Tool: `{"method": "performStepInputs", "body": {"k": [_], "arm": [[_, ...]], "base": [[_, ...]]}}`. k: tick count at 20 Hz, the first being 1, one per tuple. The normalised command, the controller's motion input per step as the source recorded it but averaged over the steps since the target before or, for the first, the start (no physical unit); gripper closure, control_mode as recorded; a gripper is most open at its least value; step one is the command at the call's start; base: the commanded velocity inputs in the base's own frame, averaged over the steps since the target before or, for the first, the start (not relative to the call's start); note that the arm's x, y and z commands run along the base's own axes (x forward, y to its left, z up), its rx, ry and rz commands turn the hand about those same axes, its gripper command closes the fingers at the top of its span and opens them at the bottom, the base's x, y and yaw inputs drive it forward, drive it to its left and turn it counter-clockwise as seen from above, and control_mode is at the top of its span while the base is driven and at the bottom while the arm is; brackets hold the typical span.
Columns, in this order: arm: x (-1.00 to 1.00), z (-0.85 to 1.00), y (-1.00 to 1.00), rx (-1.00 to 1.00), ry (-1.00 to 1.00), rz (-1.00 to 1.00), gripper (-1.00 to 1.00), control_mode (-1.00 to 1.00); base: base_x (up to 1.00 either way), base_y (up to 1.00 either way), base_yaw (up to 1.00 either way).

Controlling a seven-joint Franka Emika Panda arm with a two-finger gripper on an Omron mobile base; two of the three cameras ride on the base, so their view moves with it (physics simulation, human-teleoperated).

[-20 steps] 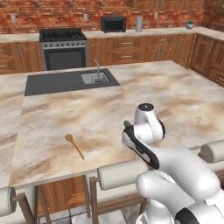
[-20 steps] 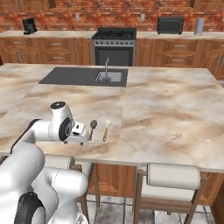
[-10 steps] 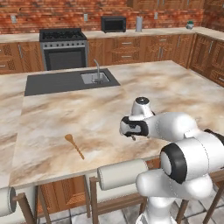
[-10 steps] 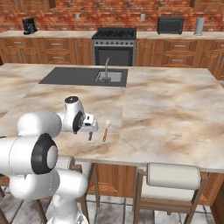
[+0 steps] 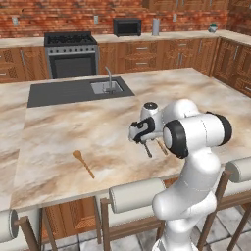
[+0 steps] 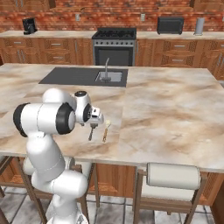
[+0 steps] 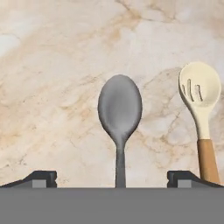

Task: Pick up the metallic utensils from the counter and place them in the open drawer. Make sure not to pick up any wooden utensils.

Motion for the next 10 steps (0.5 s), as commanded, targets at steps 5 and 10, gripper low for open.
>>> {"method": "performStepInputs", "body": {"k": [5, 10], "arm": [[0.11, -0.4, 0.0, 0.0, 0.04, -0.04, -1.0, -1.0], [-0.59, -0.17, -0.1, 0.0, 0.04, -0.02, -1.0, -1.0]], "base": [[0.0, 0.0, 0.0], [0.0, 0.0, 0.0]]}}
